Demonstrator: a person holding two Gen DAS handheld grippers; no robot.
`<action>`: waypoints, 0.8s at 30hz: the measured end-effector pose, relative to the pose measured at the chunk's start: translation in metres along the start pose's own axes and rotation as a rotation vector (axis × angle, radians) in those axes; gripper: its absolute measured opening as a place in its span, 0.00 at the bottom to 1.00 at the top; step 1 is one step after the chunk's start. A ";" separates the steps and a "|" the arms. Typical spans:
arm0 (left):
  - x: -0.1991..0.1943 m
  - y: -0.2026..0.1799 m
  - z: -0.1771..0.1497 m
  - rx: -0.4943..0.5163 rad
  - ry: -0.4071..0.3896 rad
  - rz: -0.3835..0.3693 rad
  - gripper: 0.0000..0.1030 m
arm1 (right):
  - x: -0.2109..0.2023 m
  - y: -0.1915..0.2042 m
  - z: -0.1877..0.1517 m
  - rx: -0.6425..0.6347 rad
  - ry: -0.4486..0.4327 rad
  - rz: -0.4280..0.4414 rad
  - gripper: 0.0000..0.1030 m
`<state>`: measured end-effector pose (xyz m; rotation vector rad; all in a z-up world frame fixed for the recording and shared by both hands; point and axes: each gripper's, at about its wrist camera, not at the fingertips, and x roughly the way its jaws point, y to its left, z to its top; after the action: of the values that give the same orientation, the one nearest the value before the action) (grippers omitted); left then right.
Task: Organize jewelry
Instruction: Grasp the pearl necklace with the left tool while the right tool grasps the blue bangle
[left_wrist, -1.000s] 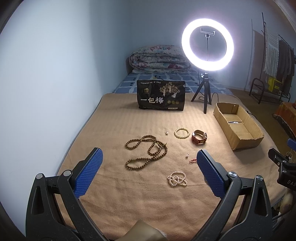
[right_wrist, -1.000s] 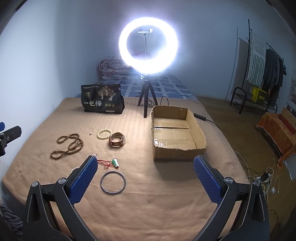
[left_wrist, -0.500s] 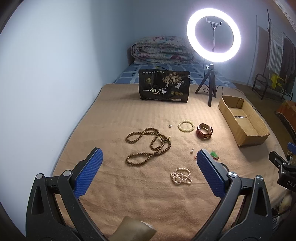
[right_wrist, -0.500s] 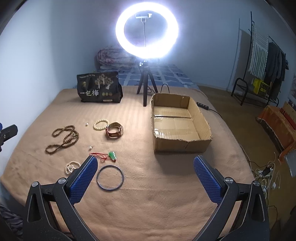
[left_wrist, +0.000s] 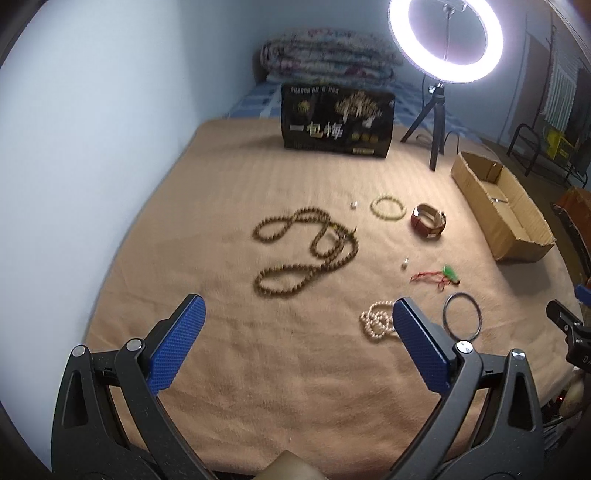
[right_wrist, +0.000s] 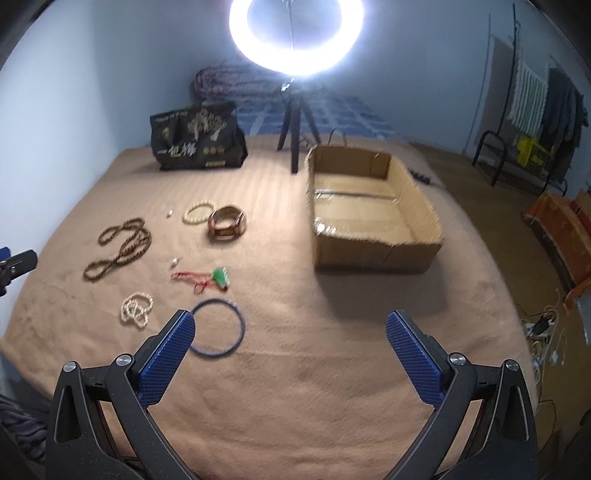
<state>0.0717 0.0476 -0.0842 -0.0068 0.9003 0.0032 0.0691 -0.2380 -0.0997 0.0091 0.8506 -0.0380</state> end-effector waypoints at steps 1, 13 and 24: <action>0.003 0.001 -0.002 -0.002 0.014 -0.012 1.00 | 0.002 0.002 -0.001 -0.002 0.005 0.009 1.00; 0.039 -0.024 -0.012 0.032 0.163 -0.157 0.84 | 0.043 0.040 -0.016 -0.192 0.116 0.107 1.00; 0.076 -0.050 -0.017 0.063 0.272 -0.203 0.63 | 0.082 0.070 -0.017 -0.279 0.219 0.199 1.00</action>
<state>0.1057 -0.0025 -0.1541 -0.0405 1.1684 -0.2198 0.1130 -0.1706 -0.1734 -0.1660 1.0643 0.2732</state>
